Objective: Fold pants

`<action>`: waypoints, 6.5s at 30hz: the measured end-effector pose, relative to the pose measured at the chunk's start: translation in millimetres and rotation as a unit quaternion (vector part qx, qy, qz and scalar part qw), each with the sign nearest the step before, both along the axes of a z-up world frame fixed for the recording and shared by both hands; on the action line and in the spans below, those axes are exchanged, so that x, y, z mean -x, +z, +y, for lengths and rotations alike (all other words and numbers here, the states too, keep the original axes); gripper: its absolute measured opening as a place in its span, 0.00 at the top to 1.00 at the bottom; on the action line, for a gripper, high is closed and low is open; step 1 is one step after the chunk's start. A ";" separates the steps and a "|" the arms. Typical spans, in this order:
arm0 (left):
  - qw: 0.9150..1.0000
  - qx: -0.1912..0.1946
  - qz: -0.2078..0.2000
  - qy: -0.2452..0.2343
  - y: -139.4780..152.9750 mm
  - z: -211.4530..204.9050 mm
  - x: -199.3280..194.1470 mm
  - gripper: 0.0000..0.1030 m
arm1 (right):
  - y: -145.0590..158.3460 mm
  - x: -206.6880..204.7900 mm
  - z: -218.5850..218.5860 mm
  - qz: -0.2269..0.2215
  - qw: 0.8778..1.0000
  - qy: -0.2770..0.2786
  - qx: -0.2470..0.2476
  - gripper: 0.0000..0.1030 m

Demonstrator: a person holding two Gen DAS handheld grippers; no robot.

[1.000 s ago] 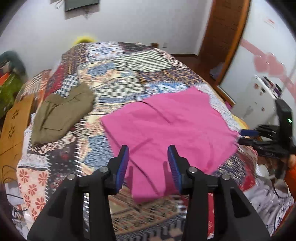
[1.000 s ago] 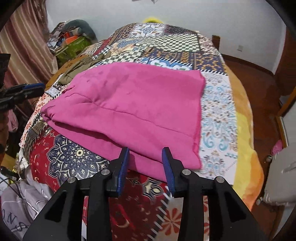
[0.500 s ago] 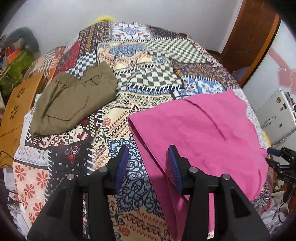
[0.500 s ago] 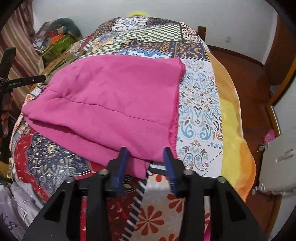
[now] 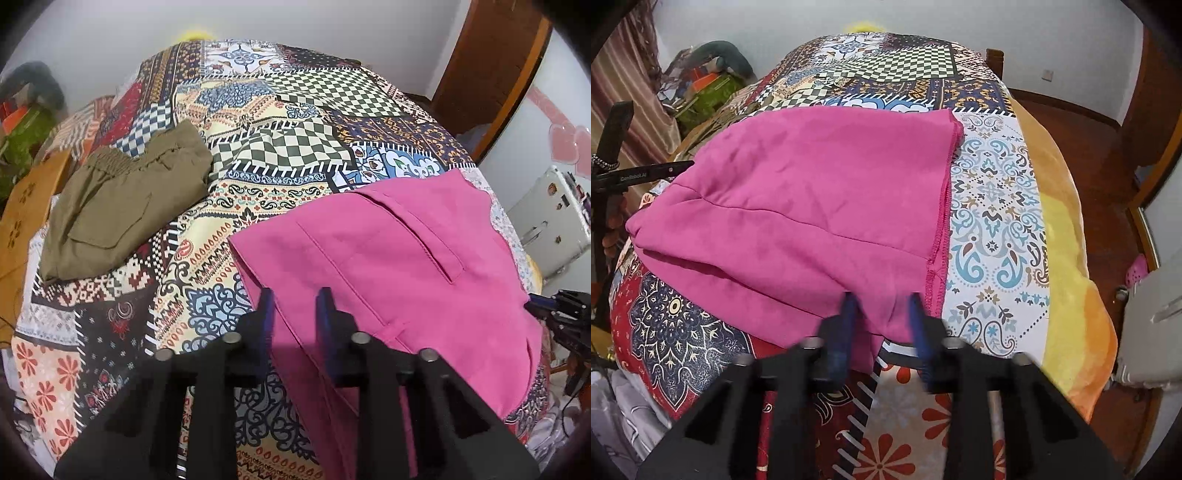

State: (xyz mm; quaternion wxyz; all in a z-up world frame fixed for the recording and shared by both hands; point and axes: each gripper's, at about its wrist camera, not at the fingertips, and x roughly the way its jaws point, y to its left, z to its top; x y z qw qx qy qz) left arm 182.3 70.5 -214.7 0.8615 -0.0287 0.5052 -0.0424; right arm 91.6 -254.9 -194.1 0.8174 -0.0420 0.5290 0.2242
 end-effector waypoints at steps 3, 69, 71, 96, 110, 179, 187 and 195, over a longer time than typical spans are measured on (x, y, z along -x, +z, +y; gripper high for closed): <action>1.000 -0.014 -0.008 -0.004 1.8 -2.9 0.7 0.92 | 1.6 3.3 3.3 -0.010 1.000 0.009 0.008 0.92; 0.998 0.014 0.000 -0.064 33.9 -48.9 84.6 0.54 | 16.9 20.2 -9.6 -0.034 0.999 -0.001 -0.011 0.94; 0.998 0.011 0.001 -0.062 30.9 -48.9 85.2 0.52 | 14.4 21.1 -9.7 -0.032 0.999 -0.003 -0.012 0.94; 0.998 -0.033 -0.056 0.019 59.1 5.9 40.0 0.49 | 30.7 -4.7 -25.8 -0.036 0.999 -0.033 0.015 0.73; 0.999 -0.017 -0.029 0.021 31.5 17.6 -13.3 0.49 | 42.9 -52.9 -13.5 -0.063 0.998 -0.028 0.006 0.73; 0.999 -0.043 -0.013 0.022 13.6 29.4 -26.1 0.73 | 0.3 -155.4 20.9 -0.049 0.998 -0.020 0.030 0.66; 1.000 -0.007 -0.020 0.008 41.8 16.7 23.6 0.69 | 29.6 -95.0 12.8 -0.061 0.998 -0.010 0.025 0.66; 1.000 0.027 0.004 -0.006 33.9 -1.6 68.1 0.66 | 23.5 -39.5 2.9 -0.038 0.999 -0.022 0.020 0.66</action>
